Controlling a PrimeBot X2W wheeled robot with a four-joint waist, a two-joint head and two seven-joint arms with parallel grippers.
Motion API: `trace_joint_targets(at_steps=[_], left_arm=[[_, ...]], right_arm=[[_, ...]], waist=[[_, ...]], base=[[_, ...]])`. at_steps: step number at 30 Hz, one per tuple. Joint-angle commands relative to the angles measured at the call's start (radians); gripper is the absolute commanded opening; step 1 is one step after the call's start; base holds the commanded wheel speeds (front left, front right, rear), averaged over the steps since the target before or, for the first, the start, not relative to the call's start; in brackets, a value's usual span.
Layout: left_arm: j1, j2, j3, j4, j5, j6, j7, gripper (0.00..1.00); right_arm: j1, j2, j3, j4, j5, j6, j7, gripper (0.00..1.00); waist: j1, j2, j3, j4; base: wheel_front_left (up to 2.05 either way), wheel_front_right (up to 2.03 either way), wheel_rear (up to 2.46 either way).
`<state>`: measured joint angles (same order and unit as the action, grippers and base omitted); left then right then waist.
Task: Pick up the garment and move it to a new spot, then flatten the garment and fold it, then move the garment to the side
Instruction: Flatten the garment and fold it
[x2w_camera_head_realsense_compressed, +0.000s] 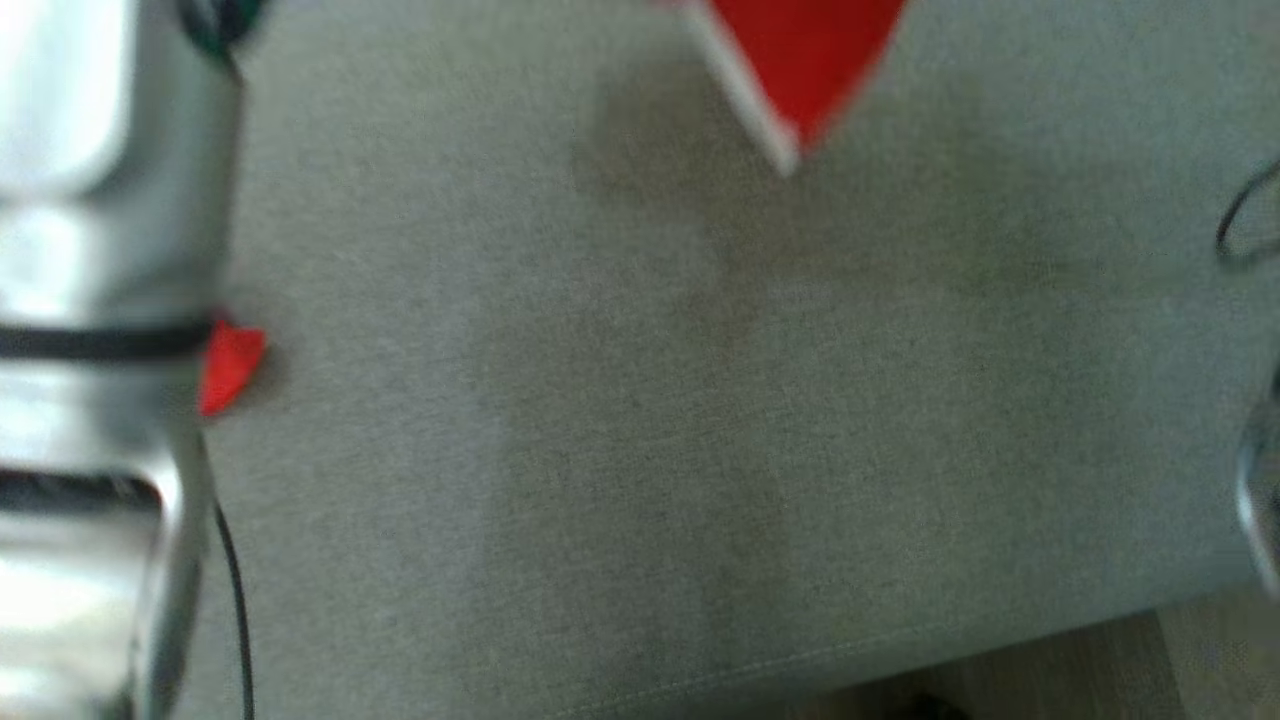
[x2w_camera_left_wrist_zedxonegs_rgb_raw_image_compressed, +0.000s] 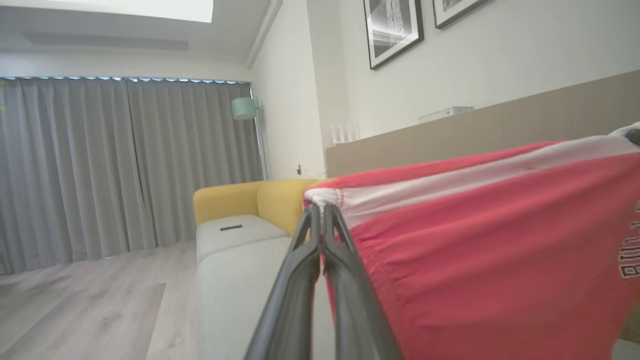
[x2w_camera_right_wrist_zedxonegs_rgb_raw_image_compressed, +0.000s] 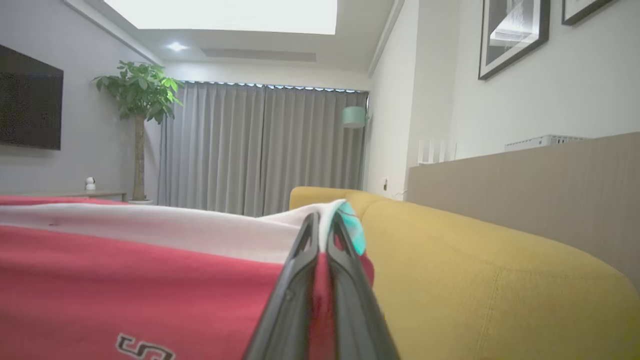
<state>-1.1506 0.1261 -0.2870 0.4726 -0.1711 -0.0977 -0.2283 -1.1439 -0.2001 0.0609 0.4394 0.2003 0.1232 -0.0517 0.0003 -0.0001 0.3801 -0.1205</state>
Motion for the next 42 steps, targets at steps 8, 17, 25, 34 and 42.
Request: trace_joint_targets(at_steps=[8,17,25,34,42], left_arm=[[-0.216,0.014,0.081,0.057,0.023,0.009,-0.033,0.00],[0.132,-0.043,0.064,-0.023,0.023,-0.008,-0.033,0.00],[0.437,-0.050,0.014,-0.068,0.031,-0.024,-0.033,0.00],[0.624,-0.042,-0.041,-0.119,0.033,-0.031,-0.033,0.00],[0.755,-0.033,-0.120,-0.153,0.040,-0.033,-0.033,0.00]], right_arm=[[-0.252,0.058,-0.082,0.290,-0.011,0.008,-0.194,0.00],[-0.058,0.041,0.104,0.477,0.081,0.008,-0.198,0.00],[0.145,-0.053,0.359,0.450,0.252,0.008,-0.072,0.00],[0.316,-0.215,0.500,0.327,0.385,0.008,0.021,0.00],[0.468,-0.334,0.572,0.203,0.442,0.008,0.102,0.00]], waist=[[-0.0003,0.0001,0.079,-0.031],[-0.0003,0.0001,0.057,-0.005],[-0.0003,0.0001,-0.013,0.012],[-0.0003,0.0001,-0.092,0.025],[-0.0003,0.0001,-0.169,0.028]], base=[[0.00,0.00,0.00],[0.00,0.00,0.00],[0.00,0.00,0.00],[0.00,0.00,0.00],[0.00,0.00,0.00]])
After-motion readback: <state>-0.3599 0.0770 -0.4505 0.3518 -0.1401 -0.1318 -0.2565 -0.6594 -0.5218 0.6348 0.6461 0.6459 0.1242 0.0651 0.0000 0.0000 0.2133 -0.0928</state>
